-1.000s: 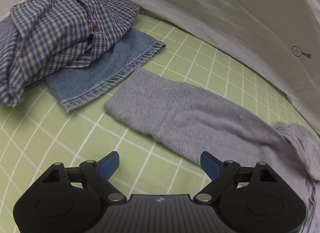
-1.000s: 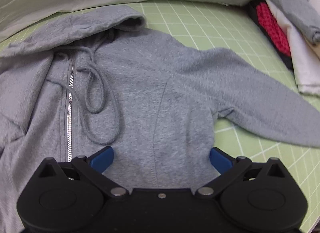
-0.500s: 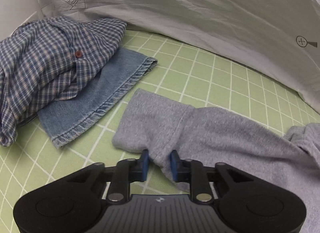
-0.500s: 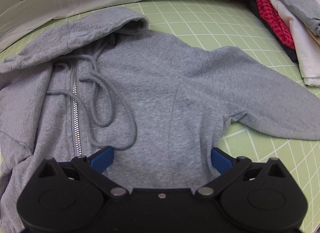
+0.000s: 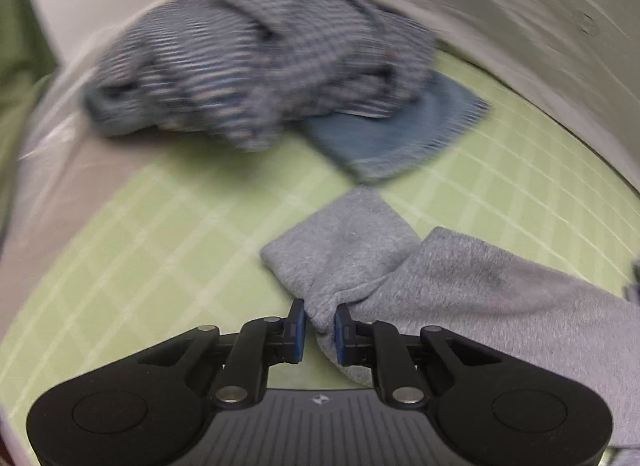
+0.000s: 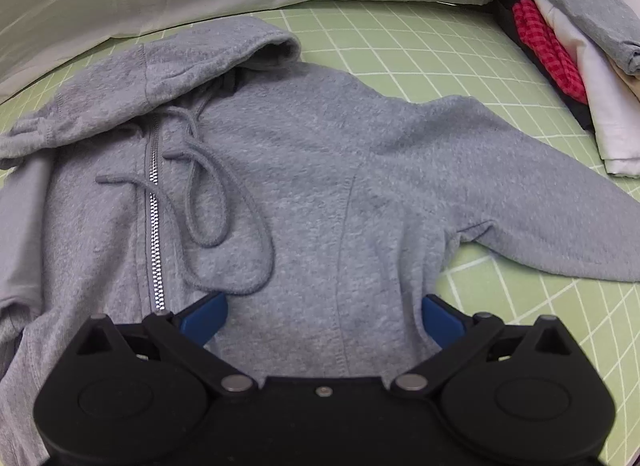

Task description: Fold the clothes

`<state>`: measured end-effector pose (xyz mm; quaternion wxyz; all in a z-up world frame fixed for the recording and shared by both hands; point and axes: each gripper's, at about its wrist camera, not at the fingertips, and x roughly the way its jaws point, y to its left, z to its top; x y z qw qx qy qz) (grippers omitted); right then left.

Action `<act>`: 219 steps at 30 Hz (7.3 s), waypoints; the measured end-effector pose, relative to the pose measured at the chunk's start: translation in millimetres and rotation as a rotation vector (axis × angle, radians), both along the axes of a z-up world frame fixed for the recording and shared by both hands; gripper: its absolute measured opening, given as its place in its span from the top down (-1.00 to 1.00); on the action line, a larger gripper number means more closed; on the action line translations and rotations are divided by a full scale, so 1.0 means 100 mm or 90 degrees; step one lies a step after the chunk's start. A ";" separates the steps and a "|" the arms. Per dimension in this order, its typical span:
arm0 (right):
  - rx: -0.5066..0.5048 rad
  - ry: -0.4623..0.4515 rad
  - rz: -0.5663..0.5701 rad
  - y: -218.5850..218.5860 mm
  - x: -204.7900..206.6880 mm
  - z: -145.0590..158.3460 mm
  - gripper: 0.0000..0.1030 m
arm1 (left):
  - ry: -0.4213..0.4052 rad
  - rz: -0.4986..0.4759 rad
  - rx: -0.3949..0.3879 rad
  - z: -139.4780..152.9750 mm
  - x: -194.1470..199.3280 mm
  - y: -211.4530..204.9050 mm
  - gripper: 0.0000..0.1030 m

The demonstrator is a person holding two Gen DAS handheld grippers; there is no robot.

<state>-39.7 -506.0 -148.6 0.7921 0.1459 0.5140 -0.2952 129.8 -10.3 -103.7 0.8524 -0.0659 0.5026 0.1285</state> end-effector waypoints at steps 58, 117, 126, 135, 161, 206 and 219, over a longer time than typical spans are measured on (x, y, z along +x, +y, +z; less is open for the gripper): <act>-0.105 -0.158 0.262 -1.21 1.66 0.16 -1.00 | -0.080 -0.375 0.079 0.03 0.96 -3.49 -0.61; 0.007 -0.116 0.238 -0.10 -1.97 0.38 -0.14 | -0.014 -0.169 0.006 0.82 -2.81 -1.43 -0.72; -0.081 -0.143 0.234 0.61 -1.74 0.61 -0.95 | -0.048 -0.193 -0.036 0.72 -2.16 -0.81 -0.72; -0.111 -0.170 0.115 1.79 -0.73 0.59 -0.94 | -0.048 -0.198 -0.045 0.66 -1.24 0.64 -0.72; -0.108 -0.127 0.114 2.71 0.61 0.34 -0.17 | 0.071 -0.102 -0.009 -0.10 -0.04 2.20 -0.72; -0.039 -0.210 -0.027 2.27 -0.33 0.49 -0.71 | -0.040 -0.153 -0.106 0.50 -0.27 1.69 0.98; -0.051 -0.219 -0.098 0.95 -1.53 0.66 -0.71 | -0.077 -0.380 -0.213 1.11 -0.85 -0.90 0.98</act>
